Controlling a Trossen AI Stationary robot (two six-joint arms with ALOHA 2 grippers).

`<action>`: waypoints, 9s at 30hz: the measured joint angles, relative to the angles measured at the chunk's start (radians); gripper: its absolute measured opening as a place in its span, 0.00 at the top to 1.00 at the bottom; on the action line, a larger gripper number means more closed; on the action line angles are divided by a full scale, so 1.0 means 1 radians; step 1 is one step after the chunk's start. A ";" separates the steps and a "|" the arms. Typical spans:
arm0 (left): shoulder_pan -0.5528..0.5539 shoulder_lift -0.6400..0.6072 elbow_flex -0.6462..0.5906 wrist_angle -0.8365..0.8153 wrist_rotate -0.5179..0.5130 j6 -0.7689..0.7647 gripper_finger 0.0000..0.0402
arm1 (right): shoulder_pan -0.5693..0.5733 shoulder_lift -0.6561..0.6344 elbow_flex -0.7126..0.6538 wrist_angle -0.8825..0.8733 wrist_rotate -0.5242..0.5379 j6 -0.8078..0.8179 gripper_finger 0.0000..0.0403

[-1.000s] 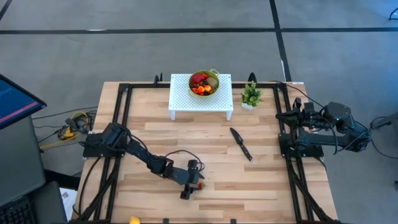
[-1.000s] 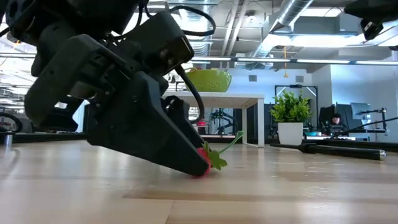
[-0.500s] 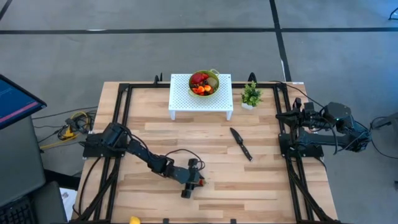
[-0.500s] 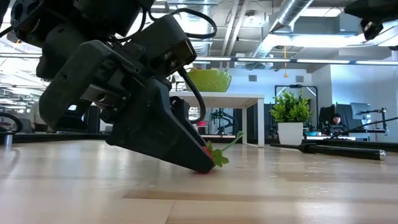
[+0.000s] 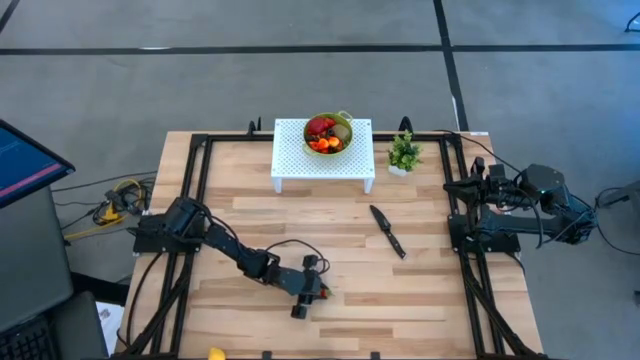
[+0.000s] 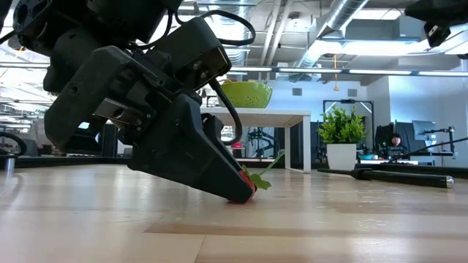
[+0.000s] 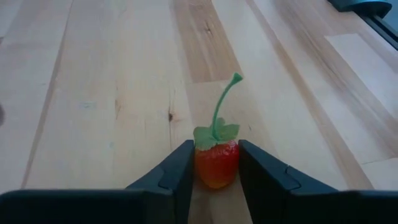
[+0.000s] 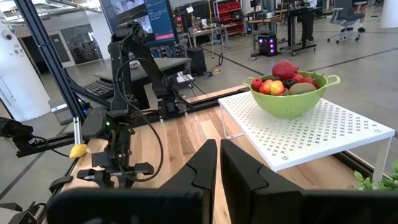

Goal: Pick & Place Fruit
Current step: Put the red cherry into the green strainer bowl, then put the yellow lemon into the green strainer bowl

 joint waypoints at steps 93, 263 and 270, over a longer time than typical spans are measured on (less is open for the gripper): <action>0.631 -0.539 0.169 -0.186 0.012 0.302 0.56 | 0.000 0.000 0.000 0.000 0.000 0.000 0.96; 0.398 -0.548 -0.003 -0.389 0.173 0.734 0.65 | 0.000 0.000 0.000 0.000 0.000 0.000 0.96; 0.358 -0.382 0.006 -0.084 0.116 0.553 0.58 | 0.000 0.000 0.000 0.000 0.000 0.000 0.96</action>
